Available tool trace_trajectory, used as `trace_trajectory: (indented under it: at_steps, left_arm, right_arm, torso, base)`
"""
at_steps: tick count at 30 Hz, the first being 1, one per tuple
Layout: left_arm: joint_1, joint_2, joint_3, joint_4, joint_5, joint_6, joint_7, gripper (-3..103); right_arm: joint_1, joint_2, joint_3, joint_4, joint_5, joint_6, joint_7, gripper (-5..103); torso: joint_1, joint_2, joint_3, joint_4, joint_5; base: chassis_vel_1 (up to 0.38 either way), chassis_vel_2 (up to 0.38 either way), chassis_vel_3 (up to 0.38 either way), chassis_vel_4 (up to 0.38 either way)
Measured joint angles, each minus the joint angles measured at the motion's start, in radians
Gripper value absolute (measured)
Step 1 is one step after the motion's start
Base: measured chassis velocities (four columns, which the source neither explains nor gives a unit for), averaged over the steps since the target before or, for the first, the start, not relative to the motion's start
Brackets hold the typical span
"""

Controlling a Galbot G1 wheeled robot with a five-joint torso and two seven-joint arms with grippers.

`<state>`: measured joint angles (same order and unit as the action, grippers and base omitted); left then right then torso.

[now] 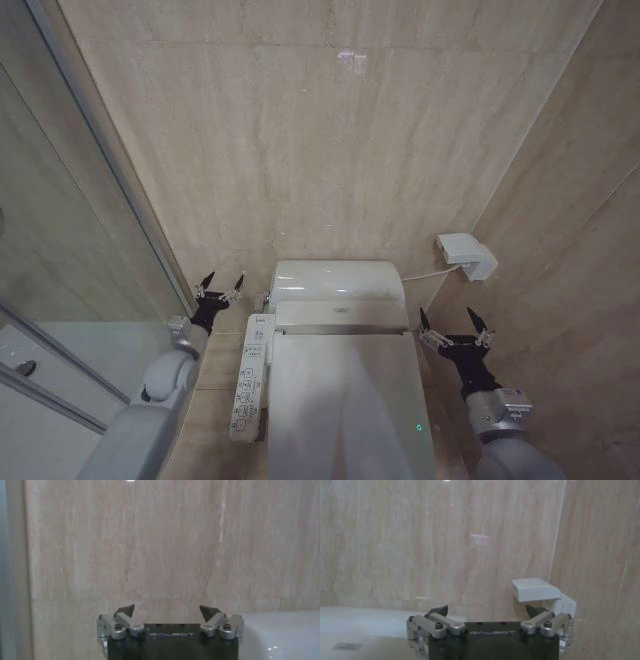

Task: Open the toilet lid, clean the toilet bowl with a toilet brush, close the toilet lid, and flush.

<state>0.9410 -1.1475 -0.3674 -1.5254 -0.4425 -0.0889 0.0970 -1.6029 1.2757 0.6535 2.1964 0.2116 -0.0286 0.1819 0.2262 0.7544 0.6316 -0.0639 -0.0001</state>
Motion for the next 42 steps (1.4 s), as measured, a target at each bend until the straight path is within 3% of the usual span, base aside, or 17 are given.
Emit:
trace_trajectory:
  at_steps: [5, 6, 13, 14, 20, 21, 28, 29, 35, 42]
  left_arm:
    - [-0.066, 0.023, 0.036, 0.092, -0.017, -0.029, 0.043, 93]
    - [-0.079, 0.027, 0.043, 0.11, -0.017, -0.034, 0.055, 76]
    - [-0.115, 0.049, 0.068, 0.178, 0.0, -0.056, 0.122, 76]
    - [-0.118, 0.053, 0.072, 0.19, 0.014, -0.063, 0.14, 48]
    - [-0.115, 0.067, 0.082, 0.227, 0.089, -0.117, 0.25, 48]
    - [-0.114, 0.067, 0.081, 0.234, 0.106, -0.132, 0.276, 22]
    - [-0.115, 0.07, 0.072, 0.27, 0.156, -0.205, 0.402, 22]
    - [-0.116, 0.072, 0.07, 0.279, 0.164, -0.219, 0.431, 0]
    - [-0.146, 0.08, 0.065, 0.333, 0.201, -0.271, 0.53, 0]
    - [-0.164, 0.082, 0.074, 0.358, 0.209, -0.29, 0.564, 0]
  right_arm:
    - [0.0, 0.0, 0.0, 0.0, 0.0, 0.0, 0.0, 100]
    - [0.0, 0.0, 0.0, 0.0, 0.0, 0.0, 0.0, 100]
    - [0.0, 0.0, 0.0, 0.0, 0.0, 0.0, 0.0, 100]
    - [0.0, 0.0, 0.0, 0.0, 0.0, 0.0, 0.0, 100]
    - [0.0, 0.0, 0.0, 0.0, 0.0, 0.0, 0.0, 100]
    - [0.0, 0.0, 0.0, 0.0, 0.0, 0.0, 0.0, 100]
    - [0.0, 0.0, 0.0, 0.0, 0.0, 0.0, 0.0, 100]
    - [0.0, 0.0, 0.0, 0.0, 0.0, 0.0, 0.0, 100]
    - [0.0, 0.0, 0.0, 0.0, 0.0, 0.0, 0.0, 100]
    - [0.0, 0.0, 0.0, 0.0, 0.0, 0.0, 0.0, 100]
  torso:
    - [0.0, 0.0, 0.0, -0.0002, 0.0]
    - [0.0, 0.0, 0.0, -0.0002, -0.0001]
    - [0.0, 0.0, 0.0, 0.0, -0.0001]
    - [0.0, 0.0, 0.0, -0.0001, 0.0]
    - [0.0, 0.0, 0.0, 0.0, 0.0]
    - [0.0, 0.0, 0.0, 0.0, 0.0]
    - [0.0, 0.0, 0.0, -0.0002, 0.0]
    - [0.0, 0.0, 0.0, -0.0002, 0.0001]
    - [0.0, 0.0, 0.0, -0.0003, 0.0002]
    - [0.0, 0.0, 0.0, -0.0002, 0.0002]
  base:
    - [0.0, 0.0, 0.0, 0.0]
    - [0.0, 0.0, 0.0, 0.0]
    - [0.0, 0.0, 0.0, 0.0]
    - [0.0, 0.0, 0.0, 0.0]
    - [0.0, 0.0, 0.0, 0.0]
    - [0.0, 0.0, 0.0, 0.0]
    - [0.0, 0.0, 0.0, 0.0]
    - [0.0, 0.0, 0.0, 0.0]
    - [0.0, 0.0, 0.0, 0.0]
    - [0.0, 0.0, 0.0, 0.0]
